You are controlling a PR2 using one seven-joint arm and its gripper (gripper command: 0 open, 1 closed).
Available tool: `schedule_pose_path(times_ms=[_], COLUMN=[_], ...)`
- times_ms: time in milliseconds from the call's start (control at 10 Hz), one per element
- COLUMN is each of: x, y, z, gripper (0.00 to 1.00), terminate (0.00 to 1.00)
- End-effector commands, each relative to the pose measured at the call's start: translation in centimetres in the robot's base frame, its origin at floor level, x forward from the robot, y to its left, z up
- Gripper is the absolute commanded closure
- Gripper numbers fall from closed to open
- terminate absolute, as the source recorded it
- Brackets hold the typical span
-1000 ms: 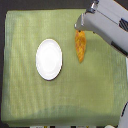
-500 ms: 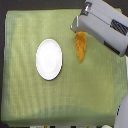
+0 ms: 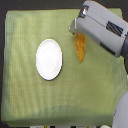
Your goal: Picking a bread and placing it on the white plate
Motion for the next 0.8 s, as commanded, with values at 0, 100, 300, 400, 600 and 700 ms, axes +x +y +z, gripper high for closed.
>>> schedule_pose_path(times_ms=[0, 100, 300, 400, 600, 700], x=[-0.07, -0.19, -0.32, -0.29, -0.23, -0.53], y=[0.14, 0.16, 0.12, 0.02, -0.25, -0.28], z=[-2.61, -2.88, -3.33, -3.48, -3.54, -3.42], gripper=[0.00, 0.00, 0.00, 0.00, 0.00, 1.00], terminate=[0.00, 0.00, 0.00, 0.00, 0.00, 0.00])
